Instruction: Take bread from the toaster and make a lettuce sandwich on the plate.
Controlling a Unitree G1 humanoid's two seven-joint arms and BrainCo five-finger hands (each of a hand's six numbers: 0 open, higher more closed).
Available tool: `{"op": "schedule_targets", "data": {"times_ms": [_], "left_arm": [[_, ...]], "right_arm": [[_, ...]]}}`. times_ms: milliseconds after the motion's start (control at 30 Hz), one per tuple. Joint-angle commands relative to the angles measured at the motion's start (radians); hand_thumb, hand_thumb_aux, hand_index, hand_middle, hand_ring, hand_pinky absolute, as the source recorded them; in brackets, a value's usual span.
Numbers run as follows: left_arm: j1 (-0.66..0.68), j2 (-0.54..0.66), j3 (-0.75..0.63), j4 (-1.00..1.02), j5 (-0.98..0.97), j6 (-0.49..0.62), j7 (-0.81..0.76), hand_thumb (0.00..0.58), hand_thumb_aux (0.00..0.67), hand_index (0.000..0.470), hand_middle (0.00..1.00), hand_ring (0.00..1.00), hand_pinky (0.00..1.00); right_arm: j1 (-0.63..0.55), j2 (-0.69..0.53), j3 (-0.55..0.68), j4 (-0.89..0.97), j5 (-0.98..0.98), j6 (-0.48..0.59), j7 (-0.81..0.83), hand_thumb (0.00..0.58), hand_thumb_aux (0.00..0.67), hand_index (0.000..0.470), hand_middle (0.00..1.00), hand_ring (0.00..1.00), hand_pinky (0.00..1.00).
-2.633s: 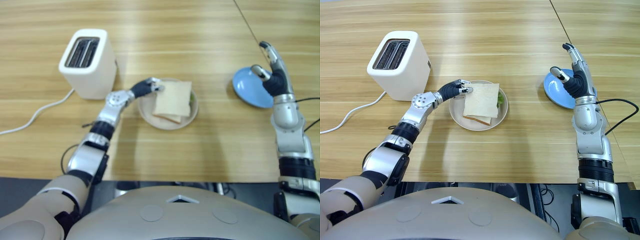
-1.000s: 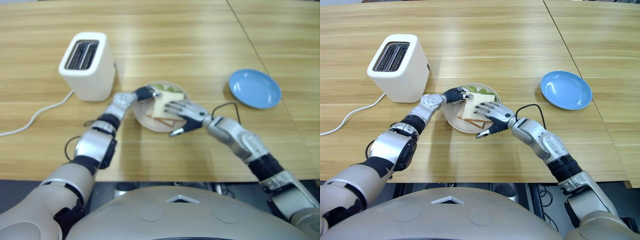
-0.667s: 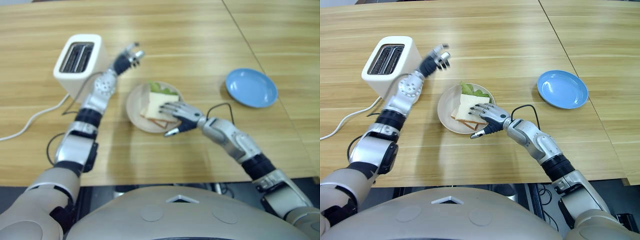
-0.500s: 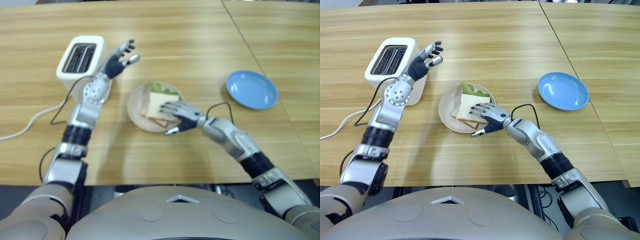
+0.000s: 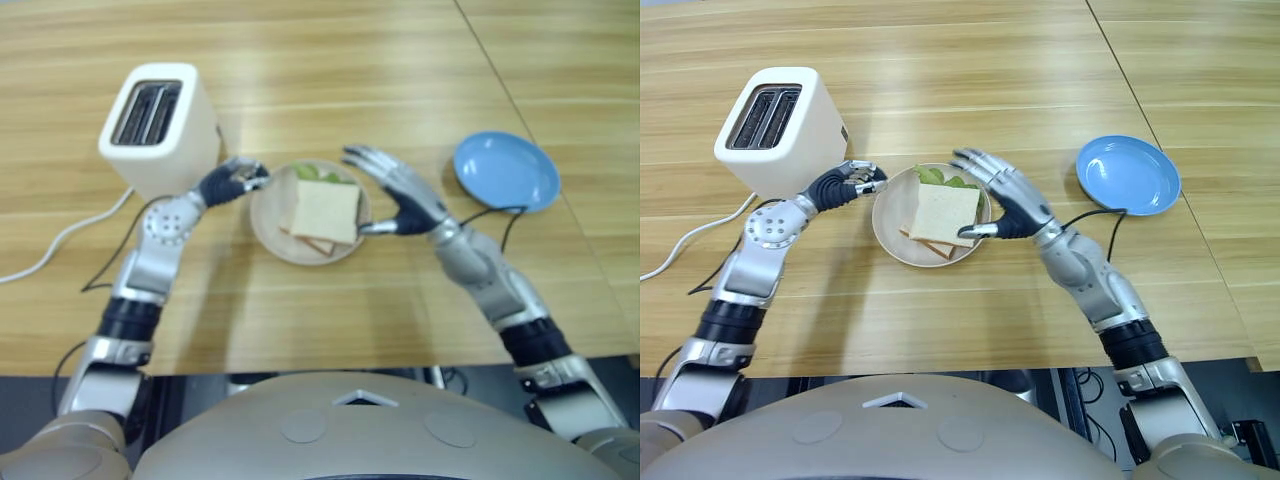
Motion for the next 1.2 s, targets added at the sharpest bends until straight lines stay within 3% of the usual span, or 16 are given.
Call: {"op": "schedule_targets", "data": {"times_ms": [33, 300, 567, 767, 967, 1133, 1200], "left_arm": [[0.055, 0.097, 0.028, -0.085, 0.002, 0.043, -0.072, 0.58, 0.67, 0.46, 1.0, 1.0, 1.0], [0.23, 0.27, -0.085, -0.159, 0.108, -0.002, -0.202, 0.58, 0.67, 0.46, 1.0, 1.0, 1.0], [0.223, 0.244, -0.24, -0.083, 0.198, -0.01, -0.256, 0.58, 0.67, 0.46, 1.0, 1.0, 1.0], [0.136, 0.115, -0.36, 0.052, 0.257, -0.014, -0.23, 0.58, 0.67, 0.46, 1.0, 1.0, 1.0], [-0.056, -0.047, -0.385, 0.302, 0.331, -0.015, -0.068, 0.58, 0.67, 0.46, 1.0, 1.0, 1.0], [-0.212, -0.137, -0.349, 0.526, 0.341, -0.039, 0.092, 0.58, 0.67, 0.46, 1.0, 1.0, 1.0], [-0.266, -0.157, -0.325, 0.604, 0.334, -0.045, 0.163, 0.579, 0.638, 0.438, 1.0, 1.0, 1.0]], "right_arm": [[0.1, -0.067, -0.069, -0.05, 0.075, 0.098, 0.122, 0.58, 0.67, 0.46, 1.0, 1.0, 1.0], [0.347, -0.209, -0.01, -0.157, 0.102, 0.208, 0.412, 0.58, 0.67, 0.46, 1.0, 1.0, 1.0], [0.346, -0.18, 0.058, -0.162, 0.062, 0.279, 0.515, 0.58, 0.67, 0.46, 1.0, 1.0, 1.0], [0.169, -0.093, 0.201, 0.062, -0.072, 0.275, 0.511, 0.58, 0.67, 0.46, 1.0, 1.0, 1.0], [-0.056, 0.036, 0.277, 0.366, -0.039, 0.158, 0.504, 0.58, 0.67, 0.46, 1.0, 1.0, 1.0], [-0.291, 0.101, 0.279, 0.646, -0.128, 0.073, 0.294, 0.58, 0.67, 0.46, 1.0, 1.0, 1.0], [-0.37, 0.109, 0.289, 0.739, -0.173, 0.057, 0.196, 0.58, 0.67, 0.46, 1.0, 1.0, 1.0]]}}
